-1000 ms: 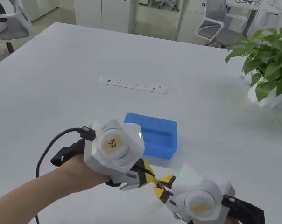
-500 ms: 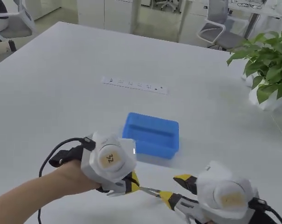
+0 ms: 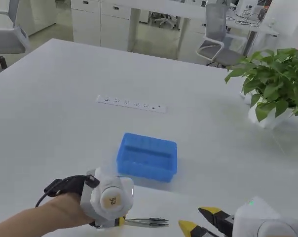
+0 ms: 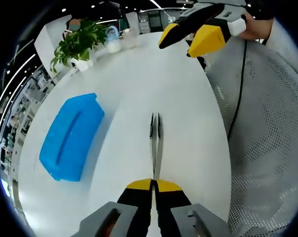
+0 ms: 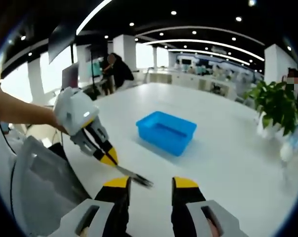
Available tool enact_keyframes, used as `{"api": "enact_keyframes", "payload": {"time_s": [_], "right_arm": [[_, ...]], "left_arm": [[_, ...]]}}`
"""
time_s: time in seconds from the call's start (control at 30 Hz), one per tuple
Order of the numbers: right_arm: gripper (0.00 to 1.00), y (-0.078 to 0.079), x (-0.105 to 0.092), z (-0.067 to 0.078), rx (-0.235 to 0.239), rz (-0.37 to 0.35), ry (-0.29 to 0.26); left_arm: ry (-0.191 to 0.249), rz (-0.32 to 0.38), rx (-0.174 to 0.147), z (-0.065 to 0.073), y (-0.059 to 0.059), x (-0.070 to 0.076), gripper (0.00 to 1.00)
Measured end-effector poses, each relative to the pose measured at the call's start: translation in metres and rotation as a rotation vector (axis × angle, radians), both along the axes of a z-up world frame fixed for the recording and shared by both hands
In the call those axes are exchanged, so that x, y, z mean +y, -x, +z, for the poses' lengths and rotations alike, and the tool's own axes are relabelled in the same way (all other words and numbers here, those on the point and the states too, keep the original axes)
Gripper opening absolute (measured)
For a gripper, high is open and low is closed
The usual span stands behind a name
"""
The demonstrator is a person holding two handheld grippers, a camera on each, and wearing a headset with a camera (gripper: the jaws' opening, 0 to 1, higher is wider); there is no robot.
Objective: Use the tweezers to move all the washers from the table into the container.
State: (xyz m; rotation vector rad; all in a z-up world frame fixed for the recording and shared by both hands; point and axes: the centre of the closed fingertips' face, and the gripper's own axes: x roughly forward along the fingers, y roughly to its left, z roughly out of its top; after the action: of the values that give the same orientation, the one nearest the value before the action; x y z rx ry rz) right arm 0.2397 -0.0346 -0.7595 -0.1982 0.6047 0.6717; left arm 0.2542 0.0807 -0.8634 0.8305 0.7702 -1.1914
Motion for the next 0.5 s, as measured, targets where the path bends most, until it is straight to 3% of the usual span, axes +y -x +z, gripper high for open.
{"api": "enact_keyframes", "payload": {"time_s": [0.1, 0.2, 0.3, 0.33, 0.4, 0.47, 0.5], "right_arm": [[0.32, 0.000, 0.001, -0.002, -0.003, 0.015, 0.021], [0.34, -0.003, 0.004, 0.001, 0.001, 0.012, -0.010], [0.36, -0.009, 0.007, 0.007, -0.004, -0.001, -0.040], [0.37, -0.010, 0.007, 0.008, -0.006, -0.003, -0.043], [0.39, -0.013, 0.008, 0.013, -0.019, -0.014, -0.056], [0.43, -0.016, 0.006, 0.019, -0.035, -0.028, -0.067], [0.45, -0.018, 0.004, 0.021, -0.040, -0.043, -0.072]], "left_arm": [[-0.003, 0.016, 0.007, -0.001, 0.000, 0.002, 0.00], [0.012, 0.089, 0.022, 0.001, -0.003, 0.003, 0.02], [0.033, 0.189, 0.036, 0.004, -0.007, 0.010, 0.21], [0.060, 0.247, 0.051, 0.008, -0.007, 0.013, 0.24], [0.123, 0.330, 0.024, 0.020, -0.012, 0.019, 0.32], [0.174, 0.413, 0.029, 0.032, -0.013, 0.025, 0.41], [0.228, 0.472, 0.026, 0.043, -0.015, 0.028, 0.47]]}}
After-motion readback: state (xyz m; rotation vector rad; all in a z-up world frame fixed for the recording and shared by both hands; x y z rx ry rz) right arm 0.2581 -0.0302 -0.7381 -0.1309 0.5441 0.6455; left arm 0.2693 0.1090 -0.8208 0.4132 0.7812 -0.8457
